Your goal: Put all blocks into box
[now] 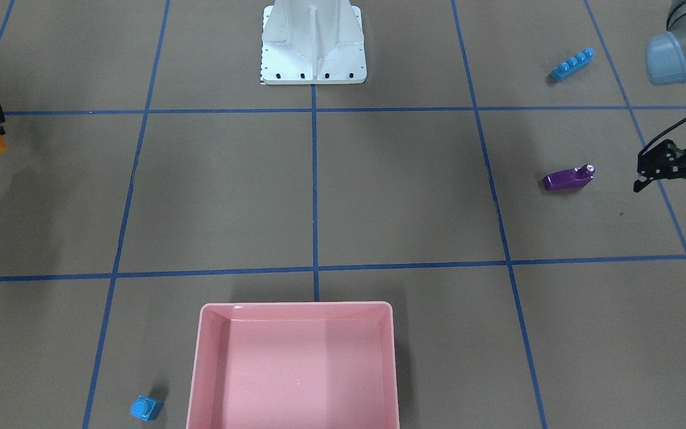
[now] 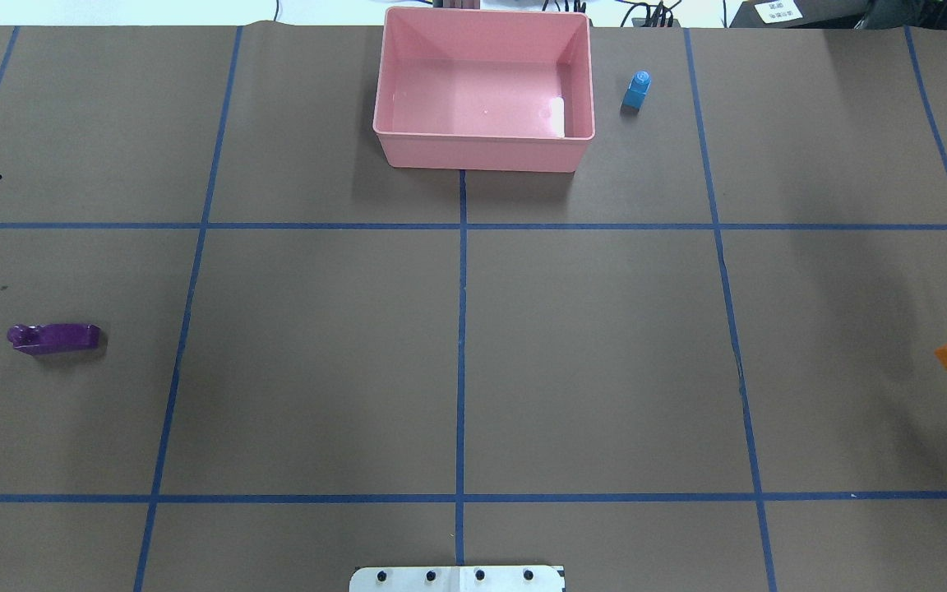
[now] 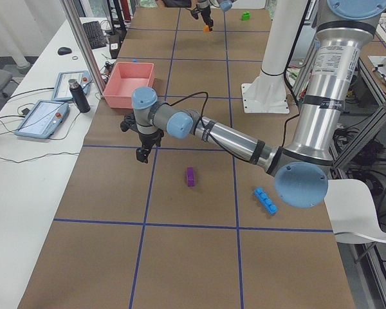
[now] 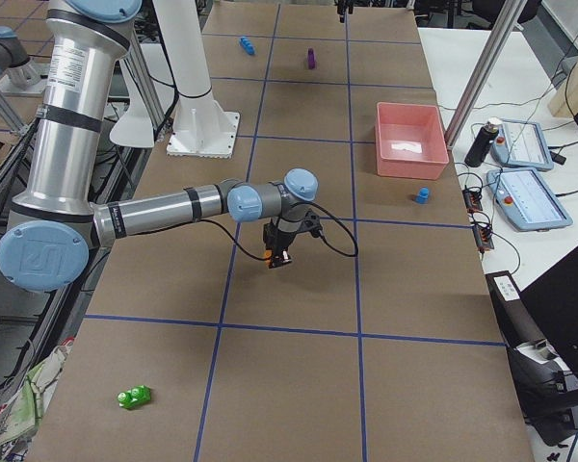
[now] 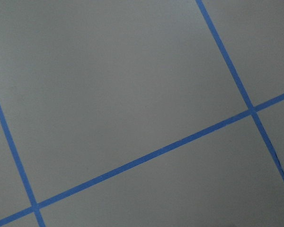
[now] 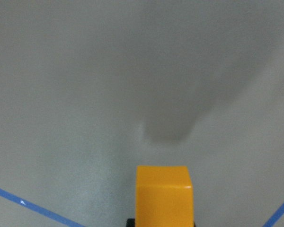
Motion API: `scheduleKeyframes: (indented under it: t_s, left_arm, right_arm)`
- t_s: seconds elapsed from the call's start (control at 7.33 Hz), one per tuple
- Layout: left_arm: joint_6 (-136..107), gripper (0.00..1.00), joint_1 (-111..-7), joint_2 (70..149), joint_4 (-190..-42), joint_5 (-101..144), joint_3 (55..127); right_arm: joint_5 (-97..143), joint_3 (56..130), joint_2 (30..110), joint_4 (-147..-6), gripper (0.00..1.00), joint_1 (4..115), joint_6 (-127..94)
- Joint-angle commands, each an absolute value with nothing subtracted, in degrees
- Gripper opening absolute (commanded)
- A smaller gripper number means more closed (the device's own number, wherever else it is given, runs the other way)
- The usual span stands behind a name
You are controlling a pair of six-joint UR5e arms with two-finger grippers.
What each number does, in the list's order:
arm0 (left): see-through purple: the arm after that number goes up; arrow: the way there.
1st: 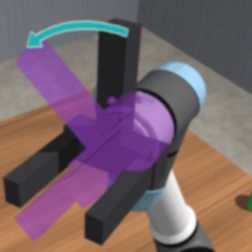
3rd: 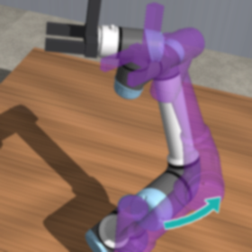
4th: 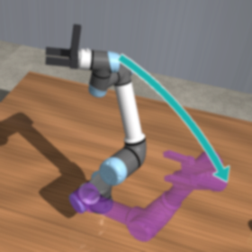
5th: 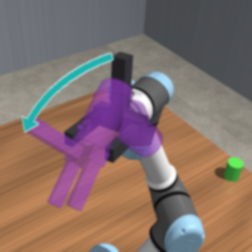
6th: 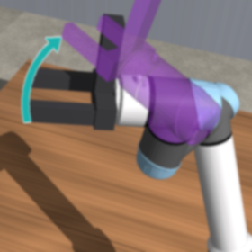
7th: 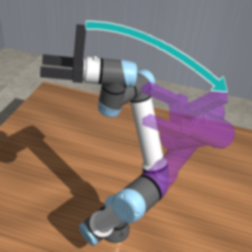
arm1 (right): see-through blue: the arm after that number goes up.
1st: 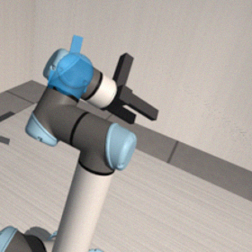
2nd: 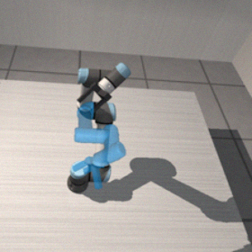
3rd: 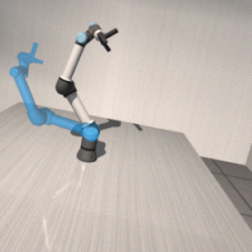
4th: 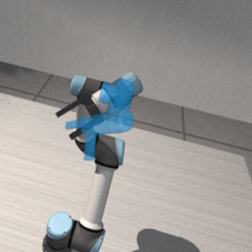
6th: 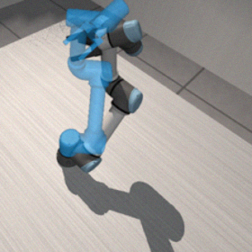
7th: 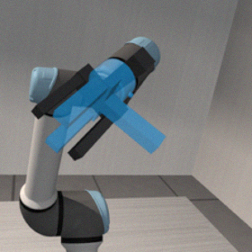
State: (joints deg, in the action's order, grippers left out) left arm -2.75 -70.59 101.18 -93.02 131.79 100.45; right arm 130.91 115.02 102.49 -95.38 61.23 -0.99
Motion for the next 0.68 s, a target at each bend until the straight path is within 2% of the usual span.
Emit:
scheduleKeyframes:
  t_s: [0.0, 0.27, 0.55]
  left_arm:
    - [2.07, 1.0, -65.58, 100.82, -93.51, 130.7, 100.46]
    - [11.22, 1.0, -65.04, 99.5, -93.43, 128.41, 100.72]
    - [18.94, 1.0, -62.59, 95.91, -93.6, 128.5, 100.99]
  right_arm:
    - [136.99, 117.16, 98.11, -100.89, 0.0, 69.49, -1.75]
    - [138.51, 115.84, 89.78, -106.67, 0.0, 72.24, -3.76]
    - [138.87, 115.23, 81.0, -106.61, 0.0, 72.25, -17.34]
